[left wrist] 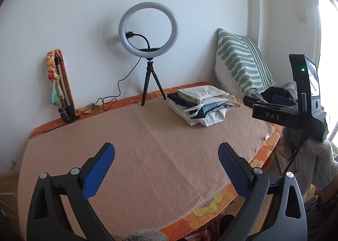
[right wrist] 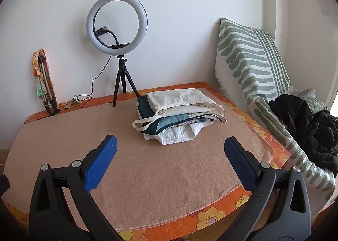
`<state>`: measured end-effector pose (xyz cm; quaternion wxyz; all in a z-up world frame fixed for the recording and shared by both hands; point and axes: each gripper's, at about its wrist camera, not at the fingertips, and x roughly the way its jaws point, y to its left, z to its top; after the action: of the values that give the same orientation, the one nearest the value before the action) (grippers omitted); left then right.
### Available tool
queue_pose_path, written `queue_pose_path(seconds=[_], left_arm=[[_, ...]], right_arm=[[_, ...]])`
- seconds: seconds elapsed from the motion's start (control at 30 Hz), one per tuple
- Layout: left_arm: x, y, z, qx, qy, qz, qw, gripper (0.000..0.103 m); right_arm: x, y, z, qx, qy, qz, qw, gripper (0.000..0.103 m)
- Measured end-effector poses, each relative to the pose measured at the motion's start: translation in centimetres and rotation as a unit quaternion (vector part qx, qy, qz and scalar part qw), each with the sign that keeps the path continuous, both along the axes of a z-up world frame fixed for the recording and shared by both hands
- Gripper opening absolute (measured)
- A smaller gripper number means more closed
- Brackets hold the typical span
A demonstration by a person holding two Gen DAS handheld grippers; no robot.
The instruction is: Fold small clothes
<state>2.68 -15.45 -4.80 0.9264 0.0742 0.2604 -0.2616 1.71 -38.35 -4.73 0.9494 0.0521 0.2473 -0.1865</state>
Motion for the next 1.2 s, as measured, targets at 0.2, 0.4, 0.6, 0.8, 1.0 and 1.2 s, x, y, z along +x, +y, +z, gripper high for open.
queue_pose_path(seconds=[0.2,0.4,0.6,0.8,1.0,1.2], left_arm=[[0.6,0.7,-0.9,0.007,0.006,0.012,0.9999,0.098],[0.9,1.3,-1.5,0.020,-0.004,0.026,0.9994,0.099],[1.4,1.4,-2.1,0.025,0.003,0.026,0.9993,0.099],[1.5,1.5,-2.1,0.025,0.003,0.026,0.9993,0.099],[1.2,1.2,-2.2,0.038,-0.012,0.024,0.9989,0.099],[1.0,1.1,-2.3,0.038,-0.013,0.019,0.9990,0.099]], right_arm=[[0.1,-0.4,-1.4,0.018,-0.004,-0.007,1.000,0.103],[0.4,-0.8,-2.1,0.021,-0.003,-0.007,1.000,0.103],[0.5,-0.8,-2.3,0.020,-0.002,-0.007,1.000,0.103],[0.4,-0.3,-2.4,0.004,-0.003,-0.008,1.000,0.103],[0.1,-0.3,-2.4,-0.003,-0.007,-0.014,1.000,0.103],[0.1,-0.3,-2.4,0.004,-0.006,-0.013,1.000,0.103]])
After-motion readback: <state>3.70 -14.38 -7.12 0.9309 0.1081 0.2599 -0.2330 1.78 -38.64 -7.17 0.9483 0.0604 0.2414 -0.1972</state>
